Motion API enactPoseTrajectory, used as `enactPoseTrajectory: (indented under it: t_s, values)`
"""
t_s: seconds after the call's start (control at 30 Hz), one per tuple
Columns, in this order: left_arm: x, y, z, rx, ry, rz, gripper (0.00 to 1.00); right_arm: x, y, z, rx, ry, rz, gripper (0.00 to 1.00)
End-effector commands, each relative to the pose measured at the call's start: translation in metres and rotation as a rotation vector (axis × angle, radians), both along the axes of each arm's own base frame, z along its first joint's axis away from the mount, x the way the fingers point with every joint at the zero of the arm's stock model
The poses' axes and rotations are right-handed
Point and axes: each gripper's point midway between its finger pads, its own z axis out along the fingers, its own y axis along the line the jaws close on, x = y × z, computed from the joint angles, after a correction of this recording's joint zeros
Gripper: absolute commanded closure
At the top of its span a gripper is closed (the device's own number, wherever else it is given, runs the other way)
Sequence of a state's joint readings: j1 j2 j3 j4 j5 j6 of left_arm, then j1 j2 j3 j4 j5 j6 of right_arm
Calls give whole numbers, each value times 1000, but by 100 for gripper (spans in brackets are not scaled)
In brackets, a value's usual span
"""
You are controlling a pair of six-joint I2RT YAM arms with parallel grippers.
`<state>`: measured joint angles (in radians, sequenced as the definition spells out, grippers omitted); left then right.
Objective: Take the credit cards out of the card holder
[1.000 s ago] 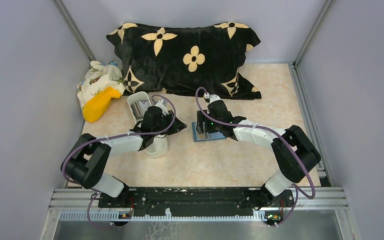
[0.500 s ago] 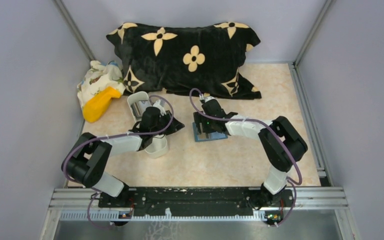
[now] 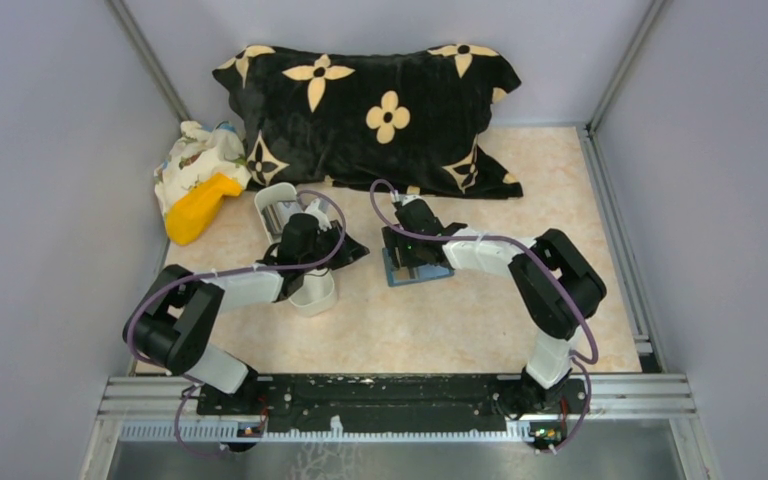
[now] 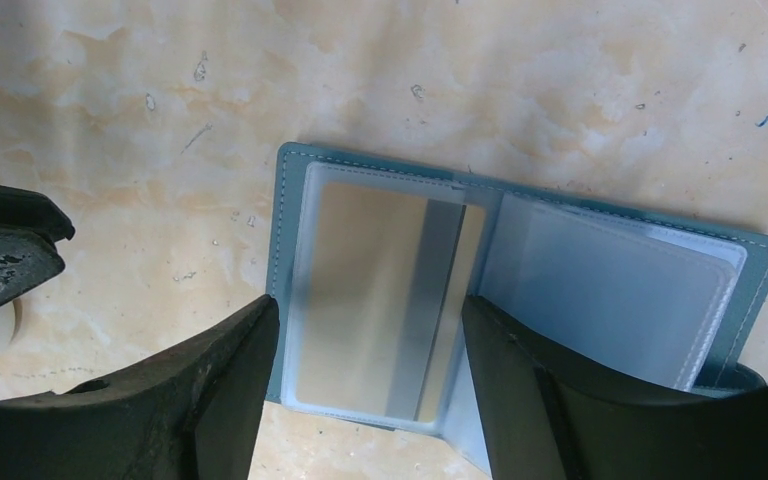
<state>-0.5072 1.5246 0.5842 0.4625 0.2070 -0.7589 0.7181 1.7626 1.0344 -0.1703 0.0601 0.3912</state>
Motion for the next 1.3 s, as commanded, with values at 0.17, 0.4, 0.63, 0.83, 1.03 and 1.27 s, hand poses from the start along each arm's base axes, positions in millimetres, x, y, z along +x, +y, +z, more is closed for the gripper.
enactPoseTrajectory:
  t_s: [0.17, 0.4, 0.63, 0.83, 1.03, 1.27]
  values:
    - [0, 2, -8, -6, 14, -7, 76, 1, 2, -5, -56, 3, 19, 31]
    - [1, 1, -8, -14, 18, -11, 76, 0, 1, -11, -87, 10, 24, 33]
    - [1, 2, -10, -15, 21, -12, 76, -1, 0, -13, -93, 15, 15, 45]
    - [0, 2, -10, -19, 25, -13, 76, -2, 4, -10, -66, 17, 17, 54]
    - [0, 1, -10, -25, 25, -21, 77, -3, 6, -6, -37, 16, 8, 60]
    - [-2, -4, -7, -48, 24, -42, 77, -4, 8, 3, 4, 7, -18, 64]
